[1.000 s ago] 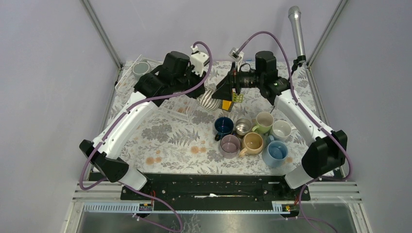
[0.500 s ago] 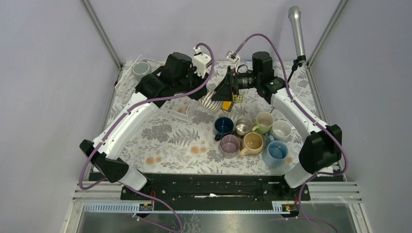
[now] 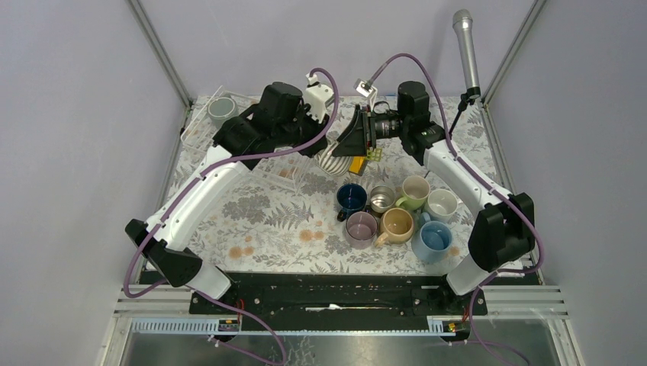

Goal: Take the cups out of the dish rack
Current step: Place the cup at the center of the board.

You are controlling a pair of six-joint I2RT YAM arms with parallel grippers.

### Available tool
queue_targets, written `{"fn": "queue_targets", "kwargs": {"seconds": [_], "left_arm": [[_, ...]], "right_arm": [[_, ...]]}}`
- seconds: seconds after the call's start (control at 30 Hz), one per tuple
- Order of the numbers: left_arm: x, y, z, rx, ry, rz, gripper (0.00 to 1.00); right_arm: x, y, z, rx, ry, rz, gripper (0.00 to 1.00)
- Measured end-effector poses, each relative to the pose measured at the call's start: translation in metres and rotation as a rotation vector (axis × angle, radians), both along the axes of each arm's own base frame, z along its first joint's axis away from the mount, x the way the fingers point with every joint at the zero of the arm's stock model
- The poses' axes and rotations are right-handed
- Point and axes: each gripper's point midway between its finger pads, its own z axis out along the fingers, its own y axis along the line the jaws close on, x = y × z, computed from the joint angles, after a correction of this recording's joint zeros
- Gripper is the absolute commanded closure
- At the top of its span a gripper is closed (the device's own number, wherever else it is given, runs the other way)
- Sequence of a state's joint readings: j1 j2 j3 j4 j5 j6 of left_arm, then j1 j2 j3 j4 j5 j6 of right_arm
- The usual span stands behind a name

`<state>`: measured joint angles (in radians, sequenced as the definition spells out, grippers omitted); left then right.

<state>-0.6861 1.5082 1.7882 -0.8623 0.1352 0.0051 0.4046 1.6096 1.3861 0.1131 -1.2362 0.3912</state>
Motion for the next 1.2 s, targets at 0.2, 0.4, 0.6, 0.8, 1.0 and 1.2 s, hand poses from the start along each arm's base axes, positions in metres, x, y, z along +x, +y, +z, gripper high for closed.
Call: {"fn": "queue_targets", "kwargs": {"seconds": [0.2, 0.4, 0.6, 0.8, 1.0, 1.2], "left_arm": [[-0.001, -0.002, 0.001, -0.001, -0.005, -0.005, 1.0], [0.001, -0.002, 0.002, -0.003, -0.013, -0.002, 1.0], [0.004, -0.004, 0.005, -0.014, -0.034, 0.001, 1.0], [0.003, -0.004, 0.01, -0.018, -0.057, -0.011, 1.0], [0.0, -0.005, 0.017, -0.026, -0.083, -0.023, 0.91], [0.001, -0.005, 0.02, -0.037, -0.084, -0.01, 0.59]], "right_arm": [[0.0, 0.001, -0.002, 0.009, 0.039, 0.016, 0.42], [0.001, 0.003, -0.002, 0.043, 0.107, 0.022, 0.53], [0.007, 0.002, 0.0, 0.083, 0.18, 0.017, 0.72], [0.007, 0.0, 0.004, 0.112, 0.26, 0.042, 1.0], [0.003, -0.001, 0.012, 0.129, 0.32, 0.079, 1.0], [0.002, -0.001, 0.014, 0.14, 0.34, 0.092, 1.0]]}}
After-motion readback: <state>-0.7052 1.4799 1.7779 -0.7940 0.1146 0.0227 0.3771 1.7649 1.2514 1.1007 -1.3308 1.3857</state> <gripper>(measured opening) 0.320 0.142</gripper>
